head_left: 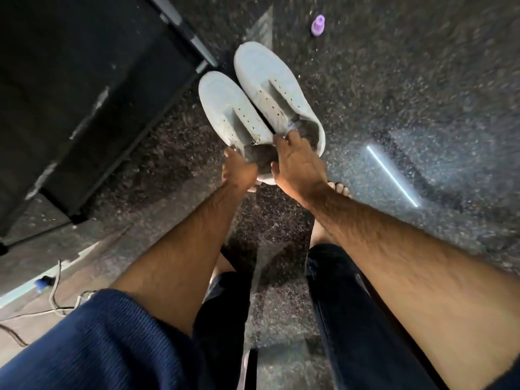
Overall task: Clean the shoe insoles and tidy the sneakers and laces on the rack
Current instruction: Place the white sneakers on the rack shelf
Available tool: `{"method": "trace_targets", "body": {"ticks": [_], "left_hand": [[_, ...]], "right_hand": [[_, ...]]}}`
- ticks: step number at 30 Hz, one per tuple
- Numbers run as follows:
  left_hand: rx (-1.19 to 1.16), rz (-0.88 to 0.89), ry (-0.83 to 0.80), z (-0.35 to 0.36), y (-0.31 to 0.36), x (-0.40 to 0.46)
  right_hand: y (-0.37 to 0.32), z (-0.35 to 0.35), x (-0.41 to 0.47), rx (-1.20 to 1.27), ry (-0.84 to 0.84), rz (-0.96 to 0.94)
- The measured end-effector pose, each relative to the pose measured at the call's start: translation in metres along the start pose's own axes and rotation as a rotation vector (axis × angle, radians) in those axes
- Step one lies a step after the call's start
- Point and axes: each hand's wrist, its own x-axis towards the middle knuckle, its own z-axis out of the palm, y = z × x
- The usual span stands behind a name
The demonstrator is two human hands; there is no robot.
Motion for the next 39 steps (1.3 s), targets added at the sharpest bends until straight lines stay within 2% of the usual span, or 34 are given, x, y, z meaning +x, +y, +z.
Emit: {"method": "trace_targets", "body": {"ticks": [4,7,10,14,18,25,27,30,34,39], "left_hand": [[-0.045,0.012,-0.098,-0.024,-0.010,-0.026],[-0.020,0.058,-0.228,-0.044,-0.030,-0.069],[-0.016,0.106,-0.236,-0.066,-0.052,-0.113],[-0.090,0.119,-0.240,-0.098,-0.056,-0.170],[-0.027,0.262,-0.220,-0.140,-0.050,-0.226],[-0.276,0.407,-0.314,-0.230,-0.030,-0.340],[-0.301,0.454,-0.330,-0.256,-0.029,-0.373],[-0.353,0.530,-0.284,-0.298,-0.014,-0.432],[-0.414,0.677,-0.177,-0.340,-0.007,-0.483],[-0.474,0.714,-0.007,-0.389,0.003,-0.491]], "right_hand": [[-0.008,-0.009,-0.008,-0.002,-0.059,0.006],[-0.024,-0.024,-0.030,0.288,-0.242,0.147],[-0.039,-0.051,-0.061,0.486,-0.348,0.189],[-0.062,-0.096,-0.106,0.682,-0.332,0.166],[-0.091,-0.148,-0.153,0.749,-0.369,0.208],[-0.128,-0.228,-0.236,0.756,-0.429,0.213],[-0.161,-0.280,-0.267,0.782,-0.407,0.205],[-0.199,-0.342,-0.304,0.765,-0.385,0.158],[-0.235,-0.390,-0.329,0.769,-0.358,0.093],[-0.295,-0.431,-0.312,0.763,-0.348,-0.013]]}}
